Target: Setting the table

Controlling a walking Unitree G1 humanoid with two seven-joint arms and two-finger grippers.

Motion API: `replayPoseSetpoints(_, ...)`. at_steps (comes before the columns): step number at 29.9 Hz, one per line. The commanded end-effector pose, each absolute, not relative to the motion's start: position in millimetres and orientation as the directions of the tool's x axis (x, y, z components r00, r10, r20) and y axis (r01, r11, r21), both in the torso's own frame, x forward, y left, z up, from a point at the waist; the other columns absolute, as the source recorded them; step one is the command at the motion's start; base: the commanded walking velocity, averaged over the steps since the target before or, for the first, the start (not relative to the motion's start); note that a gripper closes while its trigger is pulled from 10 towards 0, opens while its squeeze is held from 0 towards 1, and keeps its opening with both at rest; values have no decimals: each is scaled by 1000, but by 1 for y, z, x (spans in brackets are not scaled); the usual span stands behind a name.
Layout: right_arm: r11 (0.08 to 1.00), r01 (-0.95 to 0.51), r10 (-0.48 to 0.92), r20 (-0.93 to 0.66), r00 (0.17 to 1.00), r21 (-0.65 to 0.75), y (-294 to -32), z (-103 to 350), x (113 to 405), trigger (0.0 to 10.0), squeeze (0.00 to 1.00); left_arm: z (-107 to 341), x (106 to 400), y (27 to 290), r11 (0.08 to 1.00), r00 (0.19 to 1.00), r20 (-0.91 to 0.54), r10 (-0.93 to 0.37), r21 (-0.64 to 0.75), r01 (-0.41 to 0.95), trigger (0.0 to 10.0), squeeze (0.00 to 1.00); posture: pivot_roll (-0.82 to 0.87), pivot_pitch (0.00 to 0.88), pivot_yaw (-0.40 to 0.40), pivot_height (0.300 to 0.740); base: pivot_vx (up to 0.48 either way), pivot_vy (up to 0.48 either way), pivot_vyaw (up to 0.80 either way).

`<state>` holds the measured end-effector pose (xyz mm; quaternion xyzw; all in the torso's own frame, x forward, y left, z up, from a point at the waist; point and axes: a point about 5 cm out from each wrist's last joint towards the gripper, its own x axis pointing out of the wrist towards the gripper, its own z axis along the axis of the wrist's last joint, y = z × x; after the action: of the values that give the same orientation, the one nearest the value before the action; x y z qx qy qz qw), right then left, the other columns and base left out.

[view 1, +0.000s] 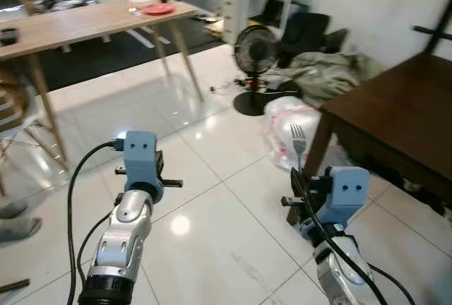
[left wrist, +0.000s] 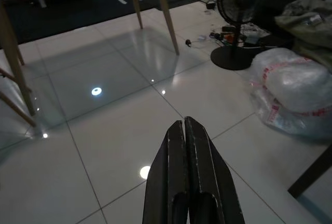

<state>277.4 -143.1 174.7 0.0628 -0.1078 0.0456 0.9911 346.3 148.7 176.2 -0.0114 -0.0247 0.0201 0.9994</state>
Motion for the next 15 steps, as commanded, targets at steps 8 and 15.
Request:
replayPoseSetpoints(8,984,-138,111,208,972,117,-136,172,276,10000,0,172,351,160,991,990,34,134,-6,-134,10000,0,-71,40,87,740,465,0,0)
replayPoseSetpoints(15,983,-137,110,208,972,120,-137,172,276,10000,0,172,351,160,990,989,40,142,-5,-142,10000,0,-68,46,85,740,466,0,0)
